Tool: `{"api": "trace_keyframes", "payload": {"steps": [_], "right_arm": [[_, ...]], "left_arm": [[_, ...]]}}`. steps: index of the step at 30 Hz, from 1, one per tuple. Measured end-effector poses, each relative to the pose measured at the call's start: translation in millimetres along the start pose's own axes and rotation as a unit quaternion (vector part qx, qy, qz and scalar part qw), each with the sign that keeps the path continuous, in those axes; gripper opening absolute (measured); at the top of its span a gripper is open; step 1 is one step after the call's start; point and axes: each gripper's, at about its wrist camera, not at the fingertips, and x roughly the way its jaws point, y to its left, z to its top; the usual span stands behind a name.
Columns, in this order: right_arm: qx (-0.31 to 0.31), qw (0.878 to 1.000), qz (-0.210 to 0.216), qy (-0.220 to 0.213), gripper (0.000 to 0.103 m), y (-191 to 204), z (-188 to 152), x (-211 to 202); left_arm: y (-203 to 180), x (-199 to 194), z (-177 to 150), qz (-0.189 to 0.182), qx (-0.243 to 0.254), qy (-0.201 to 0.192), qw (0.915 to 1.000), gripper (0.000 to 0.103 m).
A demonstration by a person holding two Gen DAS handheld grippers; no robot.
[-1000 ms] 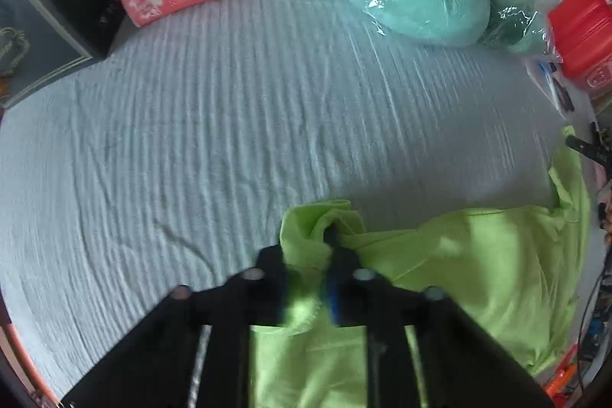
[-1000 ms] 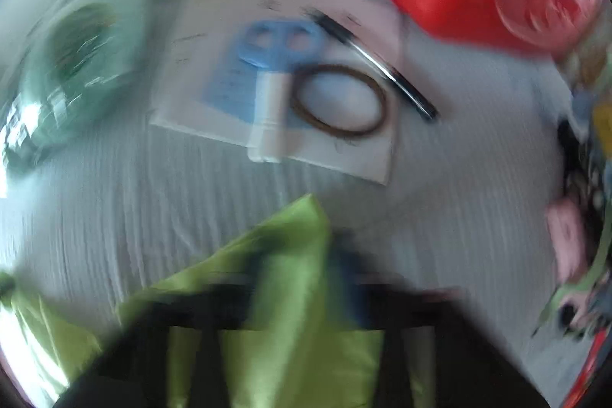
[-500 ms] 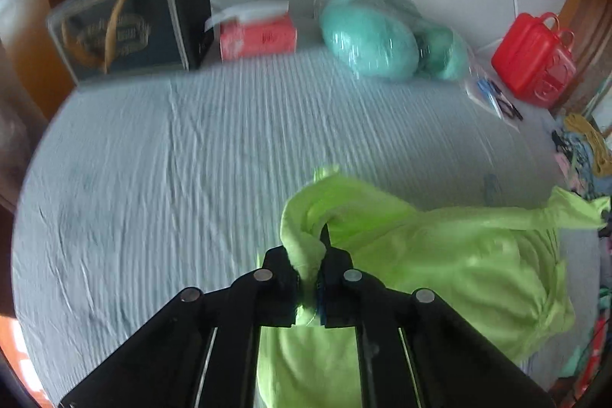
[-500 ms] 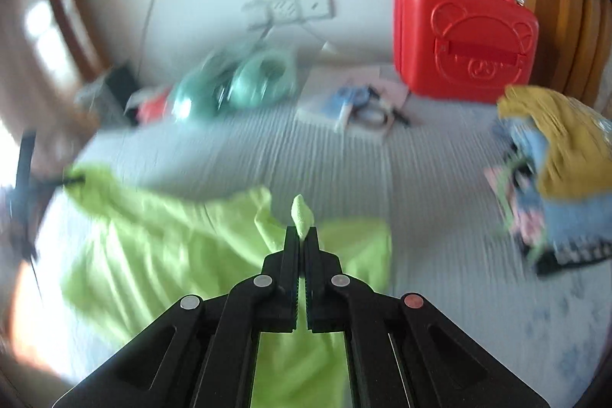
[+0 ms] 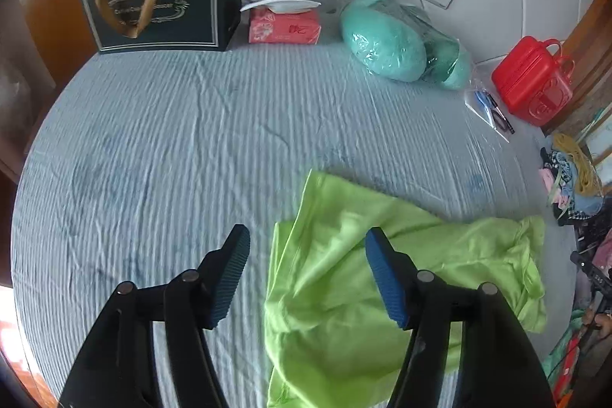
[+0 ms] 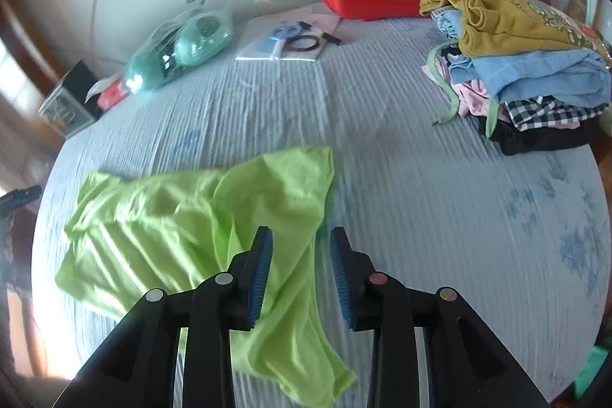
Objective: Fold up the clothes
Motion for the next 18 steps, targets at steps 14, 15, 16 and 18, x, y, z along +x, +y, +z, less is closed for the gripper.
{"api": "trace_keyframes", "payload": {"steps": [14,15,16,18], "right_arm": [[0.02,0.996,-0.03,0.086,0.041,1.0,51.2,95.7],[-0.024,0.994,-0.049,0.096,0.002,13.2,53.3,101.8],[-0.056,0.991,-0.076,0.09,0.004,20.7,57.5,103.9],[-0.096,0.986,-0.126,0.058,0.003,28.2,67.9,102.8]], "left_arm": [[-29.0,110.4,0.8,0.113,0.044,0.066,0.9904,0.026],[-30.2,108.2,2.8,0.132,0.048,0.054,0.9886,0.012],[-31.4,106.1,4.9,0.151,0.051,0.041,0.9863,0.01],[-33.8,101.8,8.9,0.189,0.057,0.017,0.9802,0.01]]}}
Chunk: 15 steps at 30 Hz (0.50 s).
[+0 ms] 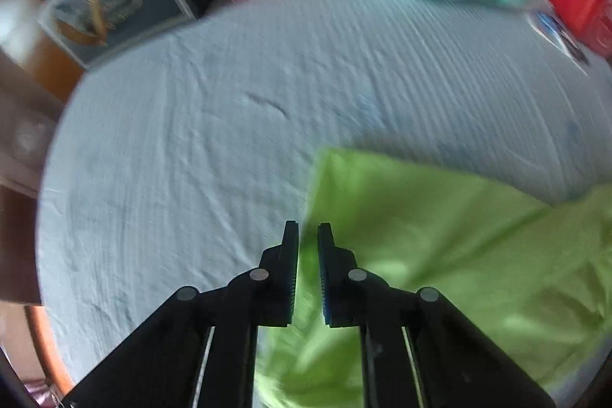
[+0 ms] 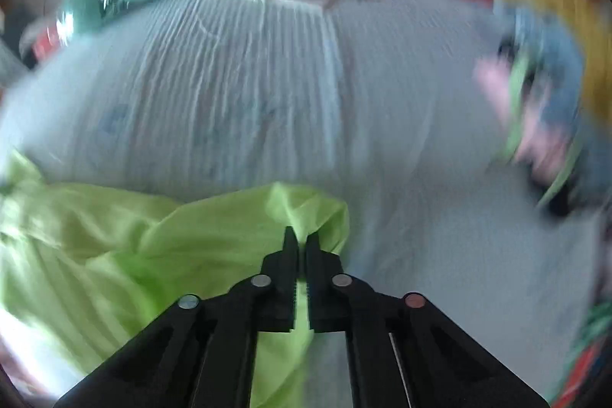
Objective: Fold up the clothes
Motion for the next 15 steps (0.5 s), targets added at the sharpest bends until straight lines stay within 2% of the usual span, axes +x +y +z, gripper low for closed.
{"api": "trace_keyframes", "payload": {"steps": [1,2,4,5,6,7,9,12,13,14,15], "right_arm": [[0.002,1.0,-0.025,-0.014,0.003,-3.5,6.1,-0.7],[0.017,0.999,-0.042,-0.027,0.003,-11.0,11.3,-0.2],[0.051,0.996,-0.055,-0.039,0.012,-25.3,18.7,3.6],[0.061,0.996,-0.052,-0.034,0.025,-28.8,18.3,5.1],[0.068,0.996,-0.051,-0.03,0.03,-31.1,16.6,5.5],[0.072,0.996,-0.042,-0.031,0.03,-32.1,13.3,2.9],[0.083,0.996,-0.006,-0.04,0.03,-30.5,3.7,-8.6],[0.093,0.989,0.104,-0.048,0.035,-14.8,-13.9,-30.1],[0.091,0.987,0.126,-0.048,0.036,-7.8,-16.9,-33.8],[0.089,0.985,0.141,-0.049,0.043,-1.3,-19.8,-36.6],[0.09,0.983,0.152,-0.048,0.052,6.0,-21.2,-38.8]], "left_arm": [[3.9,-0.2,3.0,0.017,-0.011,-0.008,0.9998,0.01],[11.0,1.7,6.7,0.019,-0.033,-0.009,0.9993,0.01],[24.8,2.1,11.5,-0.023,-0.079,0.004,0.9966,0.01],[29.4,-0.7,12.1,-0.041,-0.095,0.008,0.9946,0.01],[32.1,-5.0,11.2,-0.054,-0.103,0.009,0.9932,0.01],[33.2,-10.5,8.9,-0.064,-0.103,0.007,0.9926,0.01],[32.0,-21.4,3.3,-0.08,-0.097,0.013,0.992,0.01],[26.1,-31.3,-11.7,-0.108,-0.081,0.034,0.9903,0.011],[23.4,-32.3,-15.6,-0.114,-0.073,0.04,0.99,0.011],[20.8,-33.3,-19.4,-0.119,-0.066,0.045,0.9896,0.014],[17.3,-33.7,-24.5,-0.125,-0.058,0.052,0.989,0.024]]}}
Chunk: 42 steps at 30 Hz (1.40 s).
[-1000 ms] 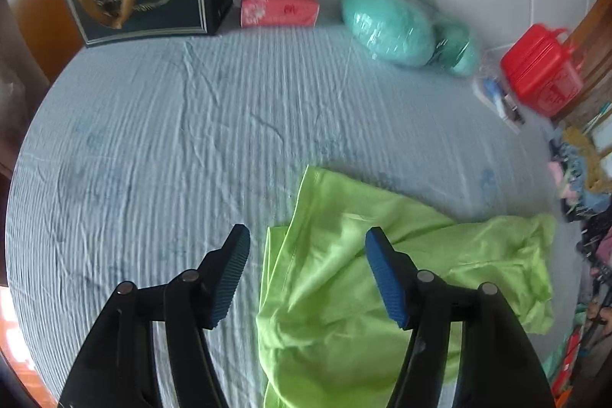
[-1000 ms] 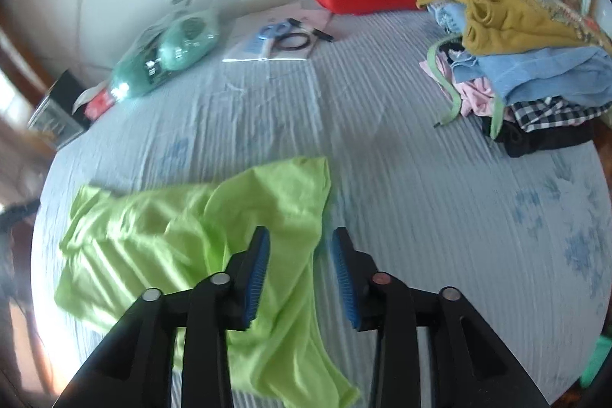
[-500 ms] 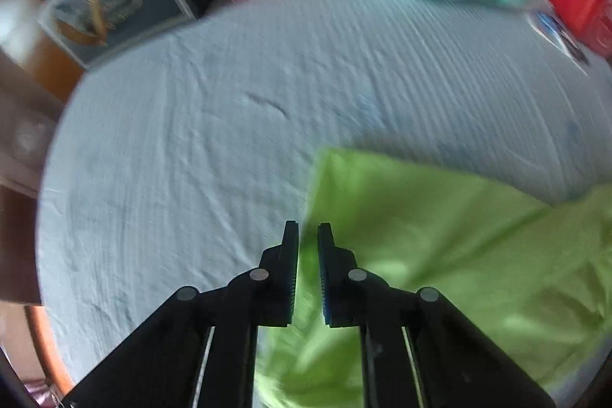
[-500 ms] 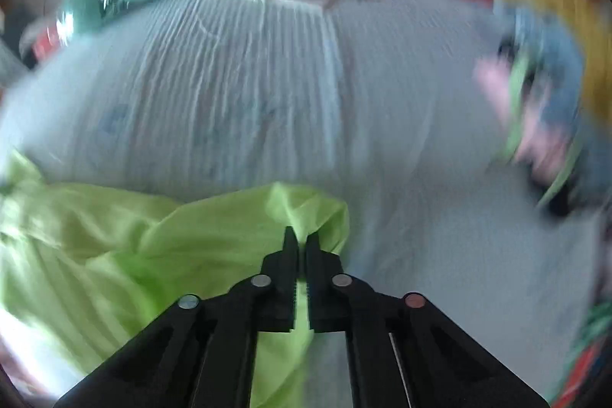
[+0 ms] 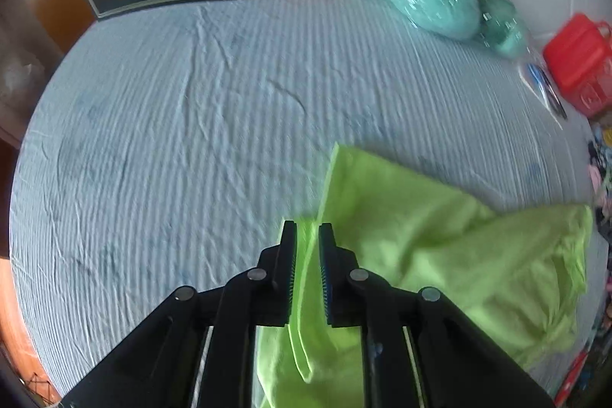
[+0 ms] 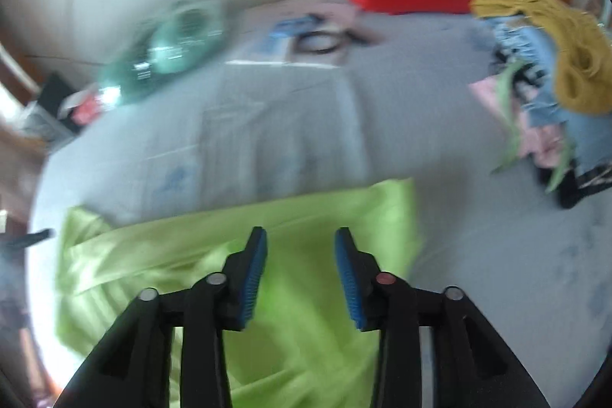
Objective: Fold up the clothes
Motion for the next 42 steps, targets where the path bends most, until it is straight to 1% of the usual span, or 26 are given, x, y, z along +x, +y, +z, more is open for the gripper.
{"api": "trace_keyframes", "payload": {"steps": [1,2,3,7,8,10,11,13,15,16,17,18,19,20,21,23,25,29,32,35,38,42], "right_arm": [[0.003,1.0,0.01,0.001,0.055,7.5,-2.0,0.1],[0.005,1.0,0.015,0.003,0.058,13.4,-3.2,2.3],[0.004,1.0,0.013,0.008,0.058,19.7,-2.7,6.2],[-0.001,1.0,-0.001,0.027,0.058,37.6,-4.5,28.0],[-0.012,0.999,-0.013,0.03,0.056,41.5,-5.6,35.4],[-0.038,0.998,-0.041,0.037,0.017,48.1,-7.9,49.5],[-0.043,0.997,-0.046,0.041,0.005,49.8,-10.3,52.3],[-0.061,0.997,-0.039,0.018,0.005,57.2,-21.8,38.9],[-0.108,0.994,-0.022,-0.023,0.005,73.2,-40.7,11.7],[-0.126,0.991,-0.011,-0.035,0.005,78.2,-54.0,-1.5],[-0.141,0.989,0.002,-0.042,0.009,81.3,-68.9,-14.2],[-0.156,0.986,0.014,-0.05,0.02,84.5,-83.8,-26.9],[-0.155,0.987,0.021,-0.048,0.026,82.6,-96.0,-34.3],[-0.145,0.988,0.026,-0.04,0.035,78.1,-106.8,-39.0],[-0.126,0.991,0.022,-0.036,0.036,69.8,-116.0,-43.0],[-0.08,0.996,0.006,-0.032,0.036,48.9,-132.6,-50.4],[-0.034,0.999,-0.006,-0.037,0.036,27.3,-143.8,-57.7],[0.037,0.998,-0.03,-0.049,0.036,-8.8,-162.5,-73.9],[0.07,0.996,-0.034,-0.05,0.038,-27.7,-176.7,-82.8],[0.088,0.995,-0.037,-0.041,0.039,-36.2,-190.2,-82.0],[0.099,0.994,-0.039,-0.039,0.044,-42.4,-199.6,-83.1],[0.106,0.993,-0.042,-0.034,0.045,-47.6,-206.8,-80.7]], "left_arm": [[-2.1,0.4,-6.1,-0.007,0.005,0.006,0.9999,0.039],[-4.0,-0.4,-11.3,-0.014,0.005,0.006,0.9999,0.047],[-6.3,-1.6,-15.8,-0.019,0.003,0.004,0.9998,0.055],[-6.4,-5.7,-28.7,-0.044,-0.008,0.0,0.999,0.055],[-4.2,-8.0,-32.7,-0.049,-0.01,-0.001,0.9987,0.055],[-2.7,-10.0,-38.7,-0.049,-0.011,-0.002,0.9987,0.055],[-0.9,-10.4,-43.1,-0.048,-0.012,-0.002,0.9987,0.055],[2.7,-11.2,-52.1,-0.047,-0.014,-0.002,0.9988,0.055],[6.3,-12.0,-61.0,-0.045,-0.015,-0.001,0.9989,0.055],[8.1,-12.4,-65.4,-0.044,-0.016,-0.001,0.9989,0.055],[9.9,-12.8,-69.9,-0.043,-0.017,-0.001,0.9989,0.055],[11.7,-13.2,-74.4,-0.042,-0.018,-0.001,0.999,0.055],[13.5,-13.6,-78.8,-0.041,-0.019,-0.001,0.999,0.055],[15.3,-14.0,-83.3,-0.04,-0.019,-0.001,0.999,0.055],[17.1,-14.4,-87.7,-0.039,-0.02,-0.001,0.999,0.055],[20.7,-15.2,-96.6,-0.037,-0.022,-0.001,0.9991,0.055],[24.3,-16.0,-105.6,-0.036,-0.023,-0.001,0.9991,0.055],[20.4,-20.0,-120.7,-0.031,-0.009,-0.008,0.9995,0.055],[12.2,-20.5,-132.8,-0.029,0.011,-0.008,0.9995,0.056],[9.9,-17.8,-145.4,-0.022,0.024,-0.003,0.9995,0.056],[10.4,-13.6,-157.8,-0.015,0.032,0.003,0.9994,0.056],[12.2,-3.1,-166.3,-0.012,0.035,0.005,0.9993,0.056]]}}
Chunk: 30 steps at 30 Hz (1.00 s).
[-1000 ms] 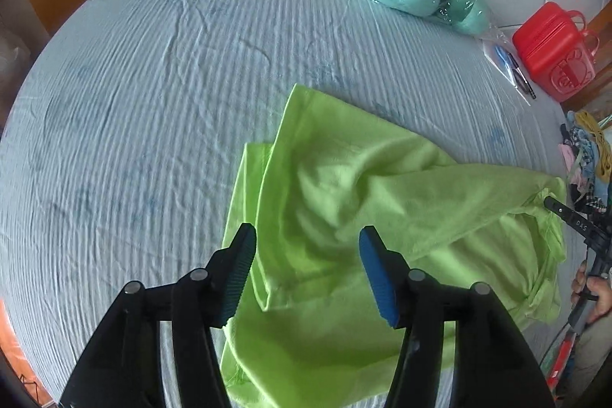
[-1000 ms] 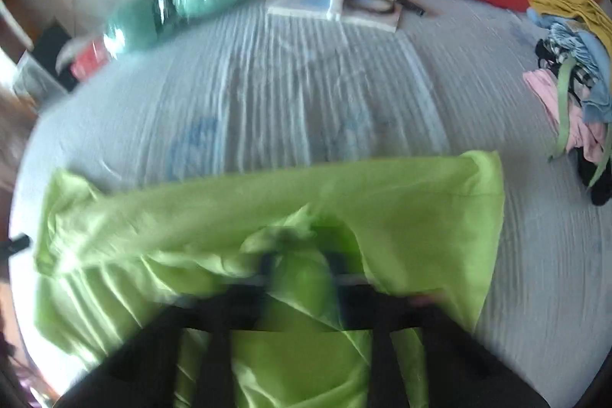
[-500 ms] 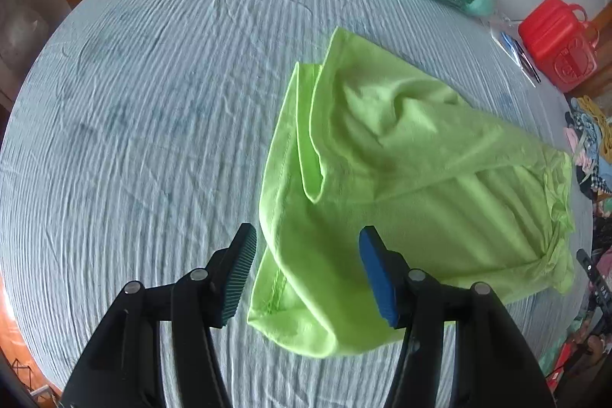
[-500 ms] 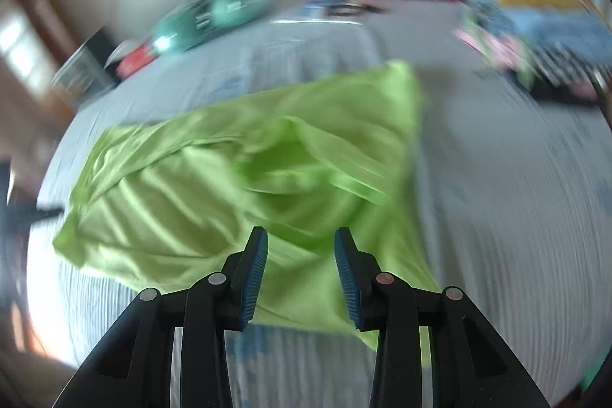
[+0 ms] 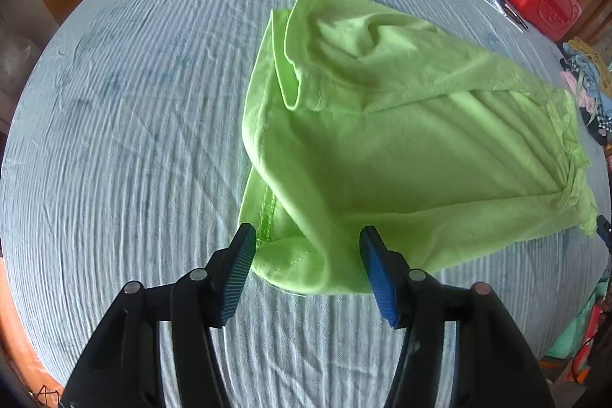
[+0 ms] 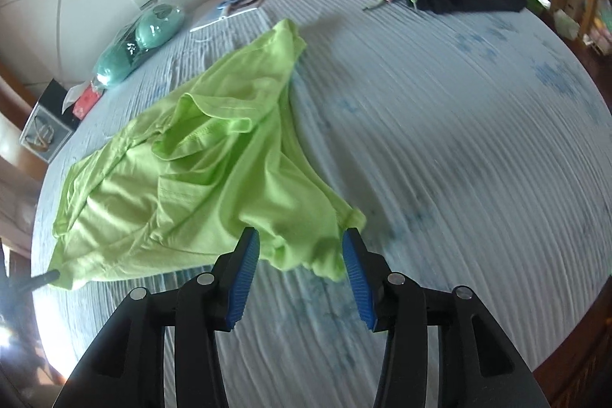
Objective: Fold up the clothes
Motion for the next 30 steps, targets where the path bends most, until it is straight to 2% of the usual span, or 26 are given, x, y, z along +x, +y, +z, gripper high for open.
{"api": "trace_keyframes", "payload": {"steps": [3,5,8,10,12,14,18,19,20,21,22,23,24,25,27,30], "right_arm": [[-0.003,1.0,-0.003,0.009,0.045,-0.4,-0.6,6.4],[-0.011,1.0,-0.007,0.011,0.046,1.9,-1.1,10.3],[-0.025,1.0,-0.014,0.012,0.046,6.3,-1.9,16.0],[-0.034,0.999,-0.018,0.012,0.05,9.2,-2.5,19.9],[-0.043,0.999,-0.023,0.013,0.064,12.2,-3.0,23.7],[-0.052,0.998,-0.027,0.014,0.064,15.1,-3.5,27.5],[-0.076,0.996,-0.047,0.018,0.064,22.0,-5.0,32.1],[-0.081,0.995,-0.056,0.017,0.062,23.3,-5.5,32.7],[-0.086,0.994,-0.065,0.017,0.054,24.7,-5.9,33.2],[-0.087,0.994,-0.071,0.016,0.041,25.6,-6.1,33.0],[-0.087,0.993,-0.075,0.015,0.032,26.3,-6.1,32.5],[-0.083,0.993,-0.077,0.014,0.01,27.0,-5.4,31.4],[-0.077,0.994,-0.078,0.014,0.009,27.6,-4.3,30.1],[-0.072,0.994,-0.079,0.013,0.008,28.2,-3.3,28.8],[-0.071,0.995,-0.065,0.002,0.007,33.1,6.9,19.7],[-0.073,0.996,-0.038,-0.019,0.007,41.7,24.6,3.9]], "left_arm": [[-7.6,5.0,-1.4,0.024,0.021,-0.017,0.9994,0.057],[-13.2,7.9,-1.4,0.036,0.031,-0.021,0.9987,0.063],[-14.5,11.1,-2.1,0.031,0.022,-0.031,0.9988,0.072],[-19.0,14.4,-3.5,0.034,0.03,-0.036,0.9983,0.088],[-17.5,17.8,-5.3,0.043,0.017,-0.04,0.9981,0.1],[-12.3,19.2,-6.4,0.036,-0.002,-0.04,0.9986,0.102],[-12.6,15.4,-10.7,0.038,0.001,-0.041,0.9984,0.102],[-12.4,13.6,-11.5,0.038,-0.001,-0.041,0.9984,0.097],[-13.8,10.0,-12.5,0.038,-0.002,-0.042,0.9984,0.092],[-16.7,5.2,-13.7,0.036,0.001,-0.044,0.9984,0.074],[-20.0,1.4,-14.5,0.029,0.005,-0.043,0.9987,0.045],[-23.3,-1.4,-15.3,0.02,0.008,-0.037,0.9991,0.03],[-26.3,-4.9,-14.2,0.015,0.012,-0.034,0.9992,0.011],[-29.1,-8.8,-11.7,0.015,0.016,-0.034,0.9992,0.006],[-34.8,-16.6,-6.7,0.014,0.025,-0.034,0.999,0.005],[-29.7,-36.4,19.4,-0.014,0.013,-0.047,0.9987,0.005]]}}
